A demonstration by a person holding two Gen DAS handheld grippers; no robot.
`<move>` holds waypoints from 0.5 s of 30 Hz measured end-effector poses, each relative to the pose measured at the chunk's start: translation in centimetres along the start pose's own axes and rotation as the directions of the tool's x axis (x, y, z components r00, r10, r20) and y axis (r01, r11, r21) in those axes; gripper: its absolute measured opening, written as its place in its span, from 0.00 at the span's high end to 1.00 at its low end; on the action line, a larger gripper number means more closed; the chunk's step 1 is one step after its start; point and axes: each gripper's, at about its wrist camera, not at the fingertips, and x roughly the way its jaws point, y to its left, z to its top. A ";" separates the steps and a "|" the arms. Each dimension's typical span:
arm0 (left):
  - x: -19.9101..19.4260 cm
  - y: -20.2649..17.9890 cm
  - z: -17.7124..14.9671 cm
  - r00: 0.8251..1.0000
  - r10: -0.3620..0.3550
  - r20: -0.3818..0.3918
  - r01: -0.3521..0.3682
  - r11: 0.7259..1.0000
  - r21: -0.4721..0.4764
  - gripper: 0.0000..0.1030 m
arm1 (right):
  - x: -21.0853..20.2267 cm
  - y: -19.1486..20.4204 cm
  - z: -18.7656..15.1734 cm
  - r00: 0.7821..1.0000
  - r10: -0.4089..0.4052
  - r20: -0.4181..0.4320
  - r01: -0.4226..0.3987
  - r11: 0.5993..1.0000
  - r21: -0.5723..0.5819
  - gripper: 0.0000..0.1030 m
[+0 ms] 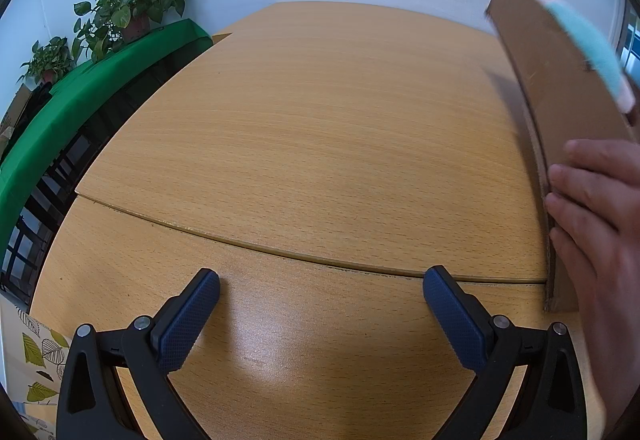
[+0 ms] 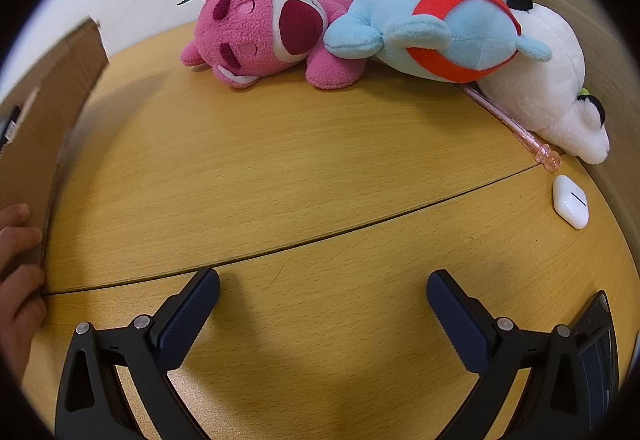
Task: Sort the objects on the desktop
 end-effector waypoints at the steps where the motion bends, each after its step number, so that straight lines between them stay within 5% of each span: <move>1: 0.0 0.0 0.0 1.000 0.000 0.000 0.000 1.000 0.000 0.00 | 0.0 0.0 0.0 1.000 0.000 0.000 0.000 1.000 0.000 0.00; 15: 0.0 0.0 -0.1 1.000 0.000 0.000 0.000 1.000 0.000 0.00 | -0.2 -0.3 0.5 1.000 0.000 0.000 0.000 1.000 -0.001 0.00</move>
